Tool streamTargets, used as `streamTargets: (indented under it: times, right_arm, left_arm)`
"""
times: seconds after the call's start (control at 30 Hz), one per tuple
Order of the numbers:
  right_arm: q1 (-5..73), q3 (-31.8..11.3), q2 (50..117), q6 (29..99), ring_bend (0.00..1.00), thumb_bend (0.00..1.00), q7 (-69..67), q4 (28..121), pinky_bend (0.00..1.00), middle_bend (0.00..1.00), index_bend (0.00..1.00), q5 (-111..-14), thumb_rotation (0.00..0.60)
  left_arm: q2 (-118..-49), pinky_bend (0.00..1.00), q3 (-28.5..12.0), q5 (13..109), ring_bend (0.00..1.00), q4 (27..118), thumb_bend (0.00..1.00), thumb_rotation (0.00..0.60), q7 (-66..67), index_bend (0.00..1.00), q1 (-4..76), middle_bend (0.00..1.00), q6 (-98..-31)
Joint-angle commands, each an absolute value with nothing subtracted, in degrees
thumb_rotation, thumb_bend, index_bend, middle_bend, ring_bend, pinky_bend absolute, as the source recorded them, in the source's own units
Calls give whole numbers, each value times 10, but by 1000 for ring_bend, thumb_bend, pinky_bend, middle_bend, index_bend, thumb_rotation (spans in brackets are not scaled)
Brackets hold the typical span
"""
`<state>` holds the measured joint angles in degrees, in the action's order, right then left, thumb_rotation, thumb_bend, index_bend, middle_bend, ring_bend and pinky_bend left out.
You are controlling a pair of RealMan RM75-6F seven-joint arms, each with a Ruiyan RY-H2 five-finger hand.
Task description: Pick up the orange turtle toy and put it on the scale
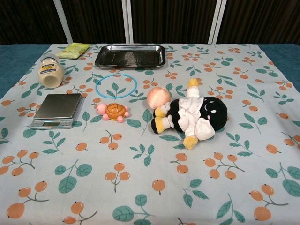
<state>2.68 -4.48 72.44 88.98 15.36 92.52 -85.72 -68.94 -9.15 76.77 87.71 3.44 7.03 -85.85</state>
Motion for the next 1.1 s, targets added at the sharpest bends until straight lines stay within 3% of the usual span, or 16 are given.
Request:
streamTargets:
  times: [0.03,0.93,1.0,1.1]
  right_arm:
    - [27,-44,725,889,14,527,155,925,0,0,0,-857,600]
    - [27,-46,727,886,13,527,158,924,0,0,0,-853,600]
    - [28,-46,727,886,14,527,157,925,0,0,0,-853,600]
    - [27,-48,725,887,14,527,152,926,0,0,0,-851,600]
  left_arm:
    - [-689,16,-92,768,0,877,210,600,33,98,70,33,-859]
    - [-687,17,-91,768,7,879,215,600,31,84,70,51,-858]
    - [-686,50,-89,771,28,880,220,600,31,84,70,71,-857]
    - [-683,207,-81,791,115,884,248,600,22,84,71,153,-858]
